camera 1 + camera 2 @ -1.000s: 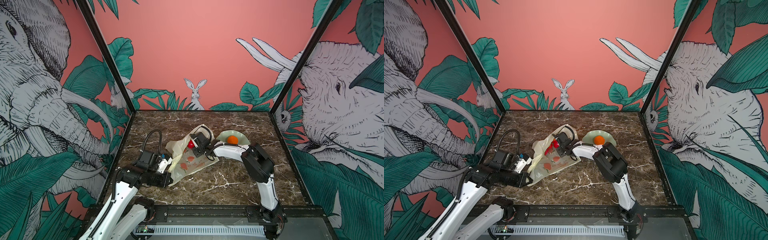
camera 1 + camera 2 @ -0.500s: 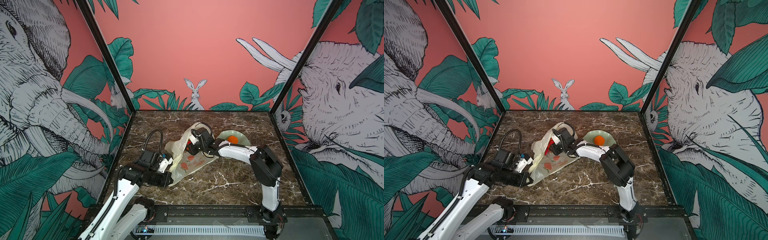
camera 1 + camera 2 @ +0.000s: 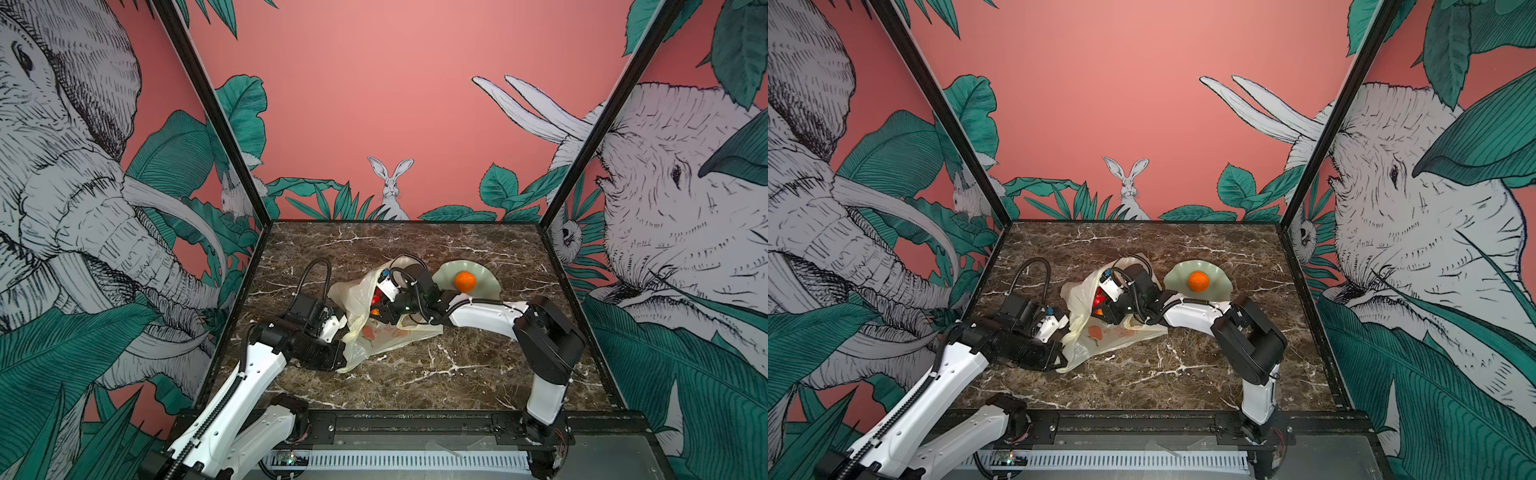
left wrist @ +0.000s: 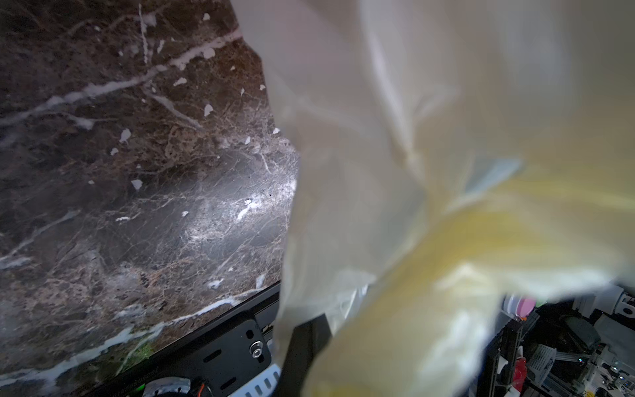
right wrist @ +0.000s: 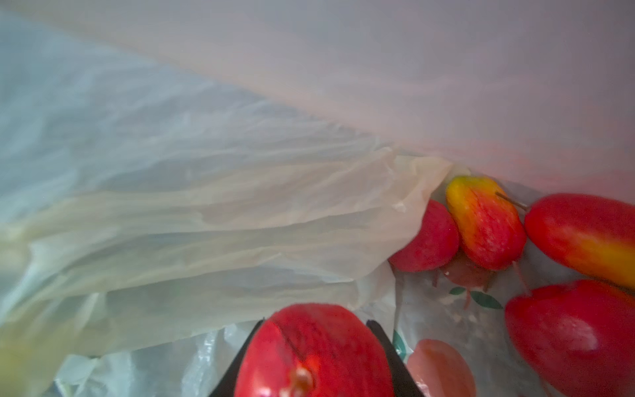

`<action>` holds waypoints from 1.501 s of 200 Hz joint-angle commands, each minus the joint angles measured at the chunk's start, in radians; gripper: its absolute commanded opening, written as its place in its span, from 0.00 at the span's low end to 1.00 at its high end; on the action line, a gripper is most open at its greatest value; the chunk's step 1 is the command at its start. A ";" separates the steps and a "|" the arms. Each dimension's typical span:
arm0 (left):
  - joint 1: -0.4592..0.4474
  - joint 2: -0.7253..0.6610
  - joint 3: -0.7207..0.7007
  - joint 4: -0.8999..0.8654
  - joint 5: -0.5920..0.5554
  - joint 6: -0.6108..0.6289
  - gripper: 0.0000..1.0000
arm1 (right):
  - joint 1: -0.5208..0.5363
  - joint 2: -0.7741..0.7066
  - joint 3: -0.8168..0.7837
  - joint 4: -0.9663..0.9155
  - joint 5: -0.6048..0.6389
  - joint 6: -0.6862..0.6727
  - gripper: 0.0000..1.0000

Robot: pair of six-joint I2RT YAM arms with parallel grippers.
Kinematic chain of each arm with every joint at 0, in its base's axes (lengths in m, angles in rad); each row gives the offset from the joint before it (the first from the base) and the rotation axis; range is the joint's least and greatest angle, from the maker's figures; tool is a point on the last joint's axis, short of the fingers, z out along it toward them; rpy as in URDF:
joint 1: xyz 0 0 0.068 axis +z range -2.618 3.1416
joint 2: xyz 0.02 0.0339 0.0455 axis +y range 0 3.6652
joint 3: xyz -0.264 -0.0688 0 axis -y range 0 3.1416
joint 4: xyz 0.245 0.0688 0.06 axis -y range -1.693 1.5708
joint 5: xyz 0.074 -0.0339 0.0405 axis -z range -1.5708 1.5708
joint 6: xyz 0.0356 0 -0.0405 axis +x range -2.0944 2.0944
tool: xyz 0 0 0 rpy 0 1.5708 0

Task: Take fruits out of the plastic bag
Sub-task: Take out the fake fruit from the plastic bag.

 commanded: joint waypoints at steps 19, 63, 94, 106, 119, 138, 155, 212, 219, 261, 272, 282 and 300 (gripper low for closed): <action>-0.002 -0.034 0.004 0.018 0.010 -0.013 0.00 | 0.025 -0.074 -0.040 -0.006 -0.062 -0.160 0.16; -0.003 -0.113 0.013 0.064 -0.036 -0.065 0.00 | 0.042 -0.091 -0.027 -0.148 0.019 -0.306 0.16; -0.002 -0.147 0.010 0.094 -0.052 -0.086 0.00 | 0.042 -0.106 -0.025 -0.259 0.086 -0.417 0.16; -0.002 -0.144 0.010 0.093 -0.051 -0.086 0.00 | 0.043 -0.116 -0.029 -0.285 0.099 -0.443 0.16; -0.002 -0.132 0.009 0.090 -0.048 -0.085 0.00 | 0.045 -0.133 -0.037 -0.303 0.097 -0.464 0.16; -0.003 -0.109 0.004 0.079 -0.045 -0.084 0.00 | 0.052 -0.165 -0.044 -0.290 0.085 -0.459 0.16; -0.002 -0.093 0.004 0.073 -0.047 -0.084 0.00 | 0.060 -0.192 -0.046 -0.269 0.086 -0.444 0.16; -0.002 -0.093 -0.007 0.063 -0.052 -0.086 0.00 | 0.067 -0.335 -0.064 -0.158 0.104 -0.372 0.16; -0.003 -0.094 -0.008 0.063 -0.052 -0.086 0.00 | 0.067 -0.355 -0.068 -0.134 0.123 -0.350 0.15; -0.003 -0.089 -0.014 0.062 -0.054 -0.091 0.00 | 0.060 -0.444 -0.091 -0.040 0.249 -0.257 0.13; -0.003 -0.086 -0.014 0.061 -0.052 -0.090 0.00 | 0.054 -0.468 -0.102 -0.010 0.274 -0.234 0.13; -0.002 -0.087 -0.013 0.061 -0.052 -0.091 0.00 | 0.050 -0.491 -0.114 0.015 0.310 -0.218 0.13; -0.003 -0.086 -0.015 0.063 -0.052 -0.091 0.00 | 0.038 -0.532 -0.134 0.035 0.413 -0.200 0.13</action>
